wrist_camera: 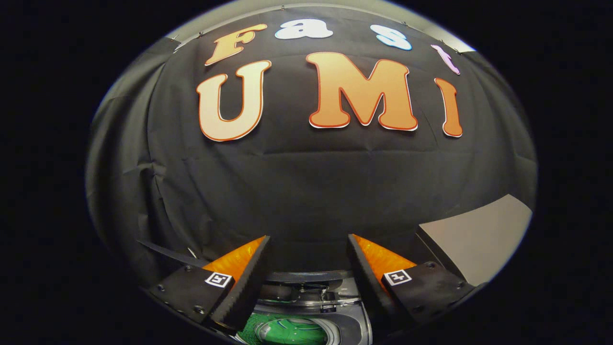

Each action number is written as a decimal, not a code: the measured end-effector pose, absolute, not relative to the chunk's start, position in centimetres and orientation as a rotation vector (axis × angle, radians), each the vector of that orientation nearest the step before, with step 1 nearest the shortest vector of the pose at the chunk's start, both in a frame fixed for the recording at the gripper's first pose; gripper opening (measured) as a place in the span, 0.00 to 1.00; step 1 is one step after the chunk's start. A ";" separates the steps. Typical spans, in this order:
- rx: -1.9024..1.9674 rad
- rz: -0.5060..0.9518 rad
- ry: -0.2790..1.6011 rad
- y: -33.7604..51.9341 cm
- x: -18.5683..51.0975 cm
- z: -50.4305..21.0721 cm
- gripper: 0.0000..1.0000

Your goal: Put the clothes into the washing machine and then close the washing machine lid.

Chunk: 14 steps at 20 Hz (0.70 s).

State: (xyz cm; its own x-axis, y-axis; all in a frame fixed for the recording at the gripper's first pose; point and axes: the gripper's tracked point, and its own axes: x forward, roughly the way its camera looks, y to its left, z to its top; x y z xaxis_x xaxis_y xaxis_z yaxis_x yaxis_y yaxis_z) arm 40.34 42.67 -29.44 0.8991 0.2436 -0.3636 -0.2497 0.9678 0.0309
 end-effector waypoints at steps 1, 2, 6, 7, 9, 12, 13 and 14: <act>-0.017 0.258 0.374 42.5 39.8 -29.5 0.99; -0.017 0.259 0.372 42.3 39.0 -29.5 0.99; -0.013 0.268 0.371 41.9 36.9 -29.6 1.00; -0.012 0.272 0.372 41.8 36.6 -29.8 1.00; -0.013 0.284 0.376 41.6 35.7 -29.9 0.99; -0.010 0.294 0.382 41.5 35.0 -30.3 0.99; -0.009 0.296 0.386 41.5 34.8 -30.3 0.99; -0.008 0.298 0.392 41.4 34.4 -30.4 0.99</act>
State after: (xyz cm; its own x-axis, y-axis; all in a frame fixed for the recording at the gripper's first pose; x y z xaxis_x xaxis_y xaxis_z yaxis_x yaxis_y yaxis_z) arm 34.40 41.37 -30.41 0.8812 0.2848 -0.3773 -0.2879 0.9564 0.0497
